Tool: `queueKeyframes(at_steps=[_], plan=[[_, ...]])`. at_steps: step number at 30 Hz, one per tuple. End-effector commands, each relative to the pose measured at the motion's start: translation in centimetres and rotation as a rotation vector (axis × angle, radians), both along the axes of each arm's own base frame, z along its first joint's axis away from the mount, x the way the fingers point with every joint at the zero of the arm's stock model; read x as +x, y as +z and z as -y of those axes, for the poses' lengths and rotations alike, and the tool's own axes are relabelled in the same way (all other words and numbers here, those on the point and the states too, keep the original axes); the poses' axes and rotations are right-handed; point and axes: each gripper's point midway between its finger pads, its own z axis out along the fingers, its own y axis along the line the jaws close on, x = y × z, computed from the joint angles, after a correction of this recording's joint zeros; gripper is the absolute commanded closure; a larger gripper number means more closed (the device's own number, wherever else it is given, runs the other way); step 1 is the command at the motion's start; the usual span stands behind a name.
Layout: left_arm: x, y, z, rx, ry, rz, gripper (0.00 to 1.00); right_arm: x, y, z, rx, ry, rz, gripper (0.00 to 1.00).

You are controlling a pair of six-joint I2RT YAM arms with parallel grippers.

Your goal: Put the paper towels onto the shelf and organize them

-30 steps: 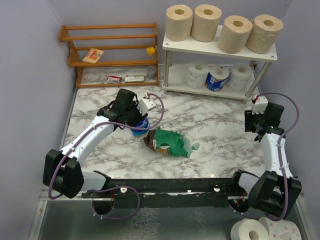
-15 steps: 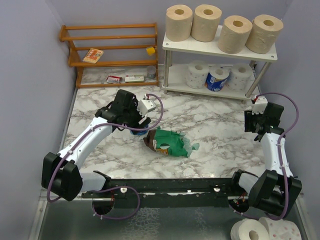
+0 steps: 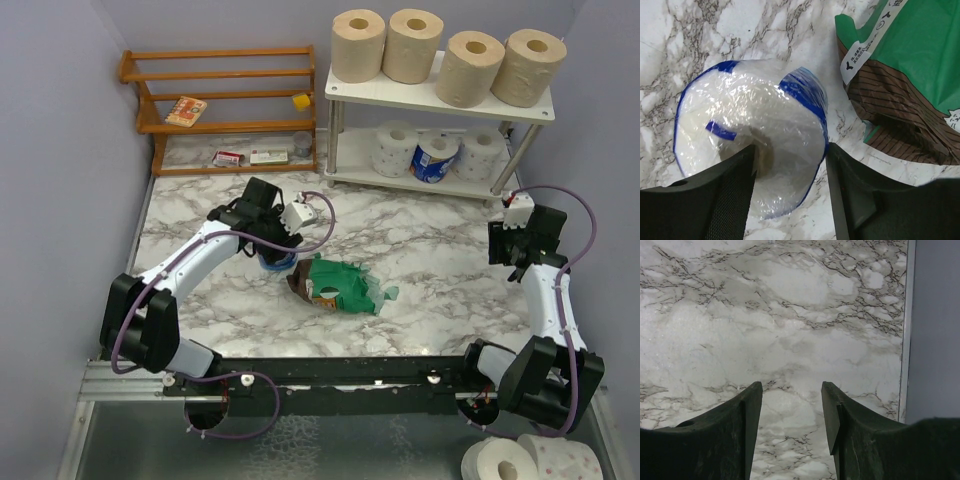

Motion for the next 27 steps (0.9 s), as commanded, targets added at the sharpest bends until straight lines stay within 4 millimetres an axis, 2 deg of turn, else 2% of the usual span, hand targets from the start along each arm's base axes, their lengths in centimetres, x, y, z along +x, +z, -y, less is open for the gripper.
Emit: queueKeyframes(at_steps=[1, 4, 5, 7, 9, 14, 15, 17, 18, 21, 24, 27], plan=[[0.3, -0.8, 0.4, 0.015, -0.009, -0.028, 0.43, 0.4, 0.4, 0.0, 0.008, 0.009, 0.007, 0.48], [0.5, -0.8, 0.5, 0.016, -0.007, -0.027, 0.43, 0.4, 0.2, 0.0, 0.012, 0.010, -0.001, 0.48], [0.7, -0.7, 0.5, 0.017, -0.007, -0.024, 0.46, 0.4, 0.2, 0.0, 0.014, 0.011, -0.003, 0.49], [1.0, -0.5, 0.6, 0.016, -0.006, -0.019, 0.58, 0.4, 0.2, 0.0, 0.013, 0.009, -0.004, 0.49], [1.1, 0.4, 0.9, 0.001, -0.005, -0.016, 0.66, 0.4, 0.2, -0.1, 0.012, 0.011, 0.000, 0.49], [1.5, 3.7, 2.0, -0.021, -0.012, 0.031, 0.69, 0.4, 0.2, -0.1, 0.013, 0.014, -0.002, 0.49], [1.6, 4.3, 2.2, -0.018, -0.017, 0.041, 0.72, 0.4, 0.2, 0.0, 0.012, 0.013, -0.002, 0.49], [1.4, 5.1, 2.6, -0.003, -0.029, 0.051, 0.94, 0.4, 0.2, 0.0, 0.012, 0.011, -0.003, 0.49], [1.3, 5.6, 2.9, 0.001, -0.039, 0.058, 1.00, 0.4, 0.3, -0.1, 0.011, 0.013, 0.000, 0.49], [0.6, 7.0, 4.5, 0.012, -0.087, 0.068, 1.00, 0.4, 0.5, -0.1, 0.011, 0.016, 0.009, 0.49], [0.4, 8.9, 7.5, 0.028, -0.162, 0.111, 1.00, 0.4, 0.5, -0.1, 0.008, 0.013, 0.007, 0.49], [1.1, 10.2, 10.1, 0.051, -0.212, 0.174, 1.00, 0.3, 0.6, 0.0, 0.004, 0.009, 0.011, 0.49]])
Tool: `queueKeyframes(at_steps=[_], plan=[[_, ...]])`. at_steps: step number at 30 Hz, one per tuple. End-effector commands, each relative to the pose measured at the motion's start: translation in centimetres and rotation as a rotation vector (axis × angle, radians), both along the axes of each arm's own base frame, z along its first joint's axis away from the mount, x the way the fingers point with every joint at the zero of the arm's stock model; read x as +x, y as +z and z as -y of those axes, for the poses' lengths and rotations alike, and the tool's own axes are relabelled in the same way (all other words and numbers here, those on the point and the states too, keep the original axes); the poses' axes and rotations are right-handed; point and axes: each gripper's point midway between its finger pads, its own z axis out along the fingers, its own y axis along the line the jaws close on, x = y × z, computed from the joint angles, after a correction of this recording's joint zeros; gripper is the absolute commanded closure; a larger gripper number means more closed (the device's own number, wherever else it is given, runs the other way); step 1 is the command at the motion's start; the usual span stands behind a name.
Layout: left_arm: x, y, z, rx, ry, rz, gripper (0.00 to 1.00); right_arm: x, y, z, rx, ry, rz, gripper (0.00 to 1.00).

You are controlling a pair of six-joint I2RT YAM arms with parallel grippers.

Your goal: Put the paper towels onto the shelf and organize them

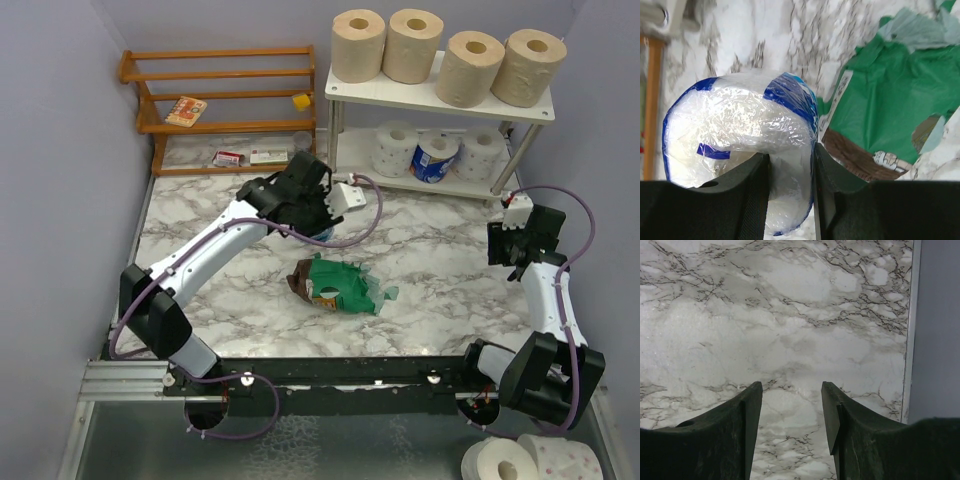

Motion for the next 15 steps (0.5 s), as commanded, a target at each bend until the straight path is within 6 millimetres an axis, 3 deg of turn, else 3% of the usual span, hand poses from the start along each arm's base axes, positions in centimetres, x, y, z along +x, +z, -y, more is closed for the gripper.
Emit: queueKeyframes(at_steps=[1, 8, 15], plan=[[1.3, 2.7, 3.6, 0.039, -0.080, 0.114, 1.00, 0.3, 1.3, 0.0, -0.004, 0.009, 0.035, 0.49], [6.6, 6.0, 9.3, -0.012, -0.161, 0.258, 1.00, 0.3, 2.3, -0.4, -0.006, 0.027, 0.074, 0.49], [12.5, 5.5, 12.4, 0.007, -0.128, 0.345, 1.00, 0.2, 2.5, -0.5, -0.007, 0.030, 0.083, 0.49]])
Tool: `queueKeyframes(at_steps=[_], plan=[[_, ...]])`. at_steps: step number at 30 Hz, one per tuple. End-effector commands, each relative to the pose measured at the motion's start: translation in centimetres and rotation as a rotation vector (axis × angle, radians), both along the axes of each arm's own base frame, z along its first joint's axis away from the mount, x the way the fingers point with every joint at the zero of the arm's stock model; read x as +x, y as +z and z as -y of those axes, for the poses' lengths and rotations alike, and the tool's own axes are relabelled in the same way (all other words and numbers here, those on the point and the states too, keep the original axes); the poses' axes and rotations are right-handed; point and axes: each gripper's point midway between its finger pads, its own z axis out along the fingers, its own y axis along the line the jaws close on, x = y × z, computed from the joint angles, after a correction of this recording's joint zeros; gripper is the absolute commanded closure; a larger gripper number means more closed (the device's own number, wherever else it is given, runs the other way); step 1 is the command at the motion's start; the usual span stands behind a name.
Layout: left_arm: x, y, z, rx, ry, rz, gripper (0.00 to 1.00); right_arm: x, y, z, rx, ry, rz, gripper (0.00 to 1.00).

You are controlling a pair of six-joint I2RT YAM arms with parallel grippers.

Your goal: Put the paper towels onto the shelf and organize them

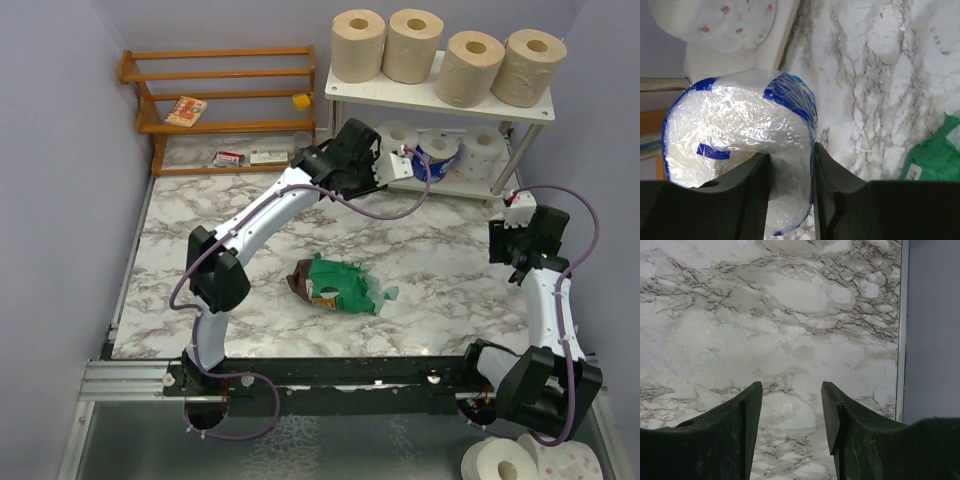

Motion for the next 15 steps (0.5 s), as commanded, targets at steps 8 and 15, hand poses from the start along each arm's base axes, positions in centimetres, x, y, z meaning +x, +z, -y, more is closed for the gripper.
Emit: queueKeyframes(at_steps=[8, 15], plan=[[7.9, 1.0, 3.9, -0.075, 0.085, 0.146, 0.99, 0.1, 0.9, -0.3, 0.003, 0.021, 0.027, 0.49], [11.7, 0.8, 3.9, -0.084, 0.170, 0.249, 0.97, 0.1, 0.9, -0.3, 0.002, 0.019, 0.024, 0.49]])
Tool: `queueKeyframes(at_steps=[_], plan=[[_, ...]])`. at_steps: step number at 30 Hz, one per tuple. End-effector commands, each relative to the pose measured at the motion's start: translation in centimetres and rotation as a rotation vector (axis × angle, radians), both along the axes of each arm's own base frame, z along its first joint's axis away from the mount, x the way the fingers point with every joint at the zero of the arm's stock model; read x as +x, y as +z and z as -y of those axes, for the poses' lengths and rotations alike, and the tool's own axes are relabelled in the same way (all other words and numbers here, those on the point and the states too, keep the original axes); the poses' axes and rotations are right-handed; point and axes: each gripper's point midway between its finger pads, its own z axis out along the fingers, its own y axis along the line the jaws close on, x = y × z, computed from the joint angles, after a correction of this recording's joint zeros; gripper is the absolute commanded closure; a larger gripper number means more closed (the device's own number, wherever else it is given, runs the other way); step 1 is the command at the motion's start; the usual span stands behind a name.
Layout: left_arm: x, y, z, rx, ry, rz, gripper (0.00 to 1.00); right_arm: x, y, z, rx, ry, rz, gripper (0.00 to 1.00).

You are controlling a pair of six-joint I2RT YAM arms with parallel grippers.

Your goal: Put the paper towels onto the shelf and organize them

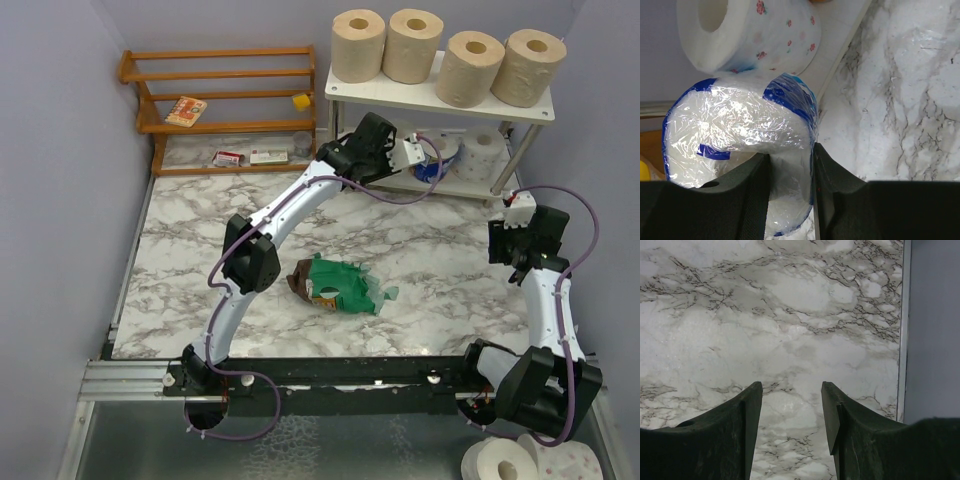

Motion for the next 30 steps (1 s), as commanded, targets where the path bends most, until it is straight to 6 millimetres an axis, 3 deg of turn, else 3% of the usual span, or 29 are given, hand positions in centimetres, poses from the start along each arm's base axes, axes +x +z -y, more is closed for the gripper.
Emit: queueKeyframes(at_steps=[1, 7, 13, 24, 26, 27, 28, 29, 30], plan=[[3.6, 3.2, -0.3, -0.065, 0.090, 0.149, 0.96, 0.2, 0.9, -0.1, -0.005, 0.012, 0.026, 0.49], [5.4, 1.5, -1.4, -0.039, 0.137, 0.154, 0.79, 0.1, 0.8, 0.0, -0.005, 0.006, 0.022, 0.49], [6.3, 0.2, -2.0, -0.043, 0.150, 0.138, 0.75, 0.2, 0.7, 0.1, -0.005, 0.005, 0.018, 0.49], [6.4, -0.3, -1.2, -0.083, 0.141, 0.114, 0.64, 0.2, 0.5, 0.1, -0.003, 0.001, 0.010, 0.49], [6.4, -0.3, -1.3, -0.081, 0.143, 0.115, 0.51, 0.2, 0.5, 0.1, -0.004, 0.001, 0.011, 0.49], [6.4, -0.2, -1.4, -0.079, 0.147, 0.117, 0.35, 0.2, 0.6, 0.1, -0.004, 0.001, 0.012, 0.49], [6.5, -0.2, -1.5, -0.076, 0.150, 0.120, 0.12, 0.2, 0.5, 0.1, -0.004, 0.001, 0.011, 0.49], [6.5, -0.2, -1.6, -0.072, 0.153, 0.121, 0.02, 0.2, 0.5, 0.1, -0.004, 0.001, 0.011, 0.49], [6.4, -0.1, -1.7, -0.070, 0.156, 0.122, 0.01, 0.2, 0.5, 0.1, -0.003, 0.001, 0.011, 0.49]])
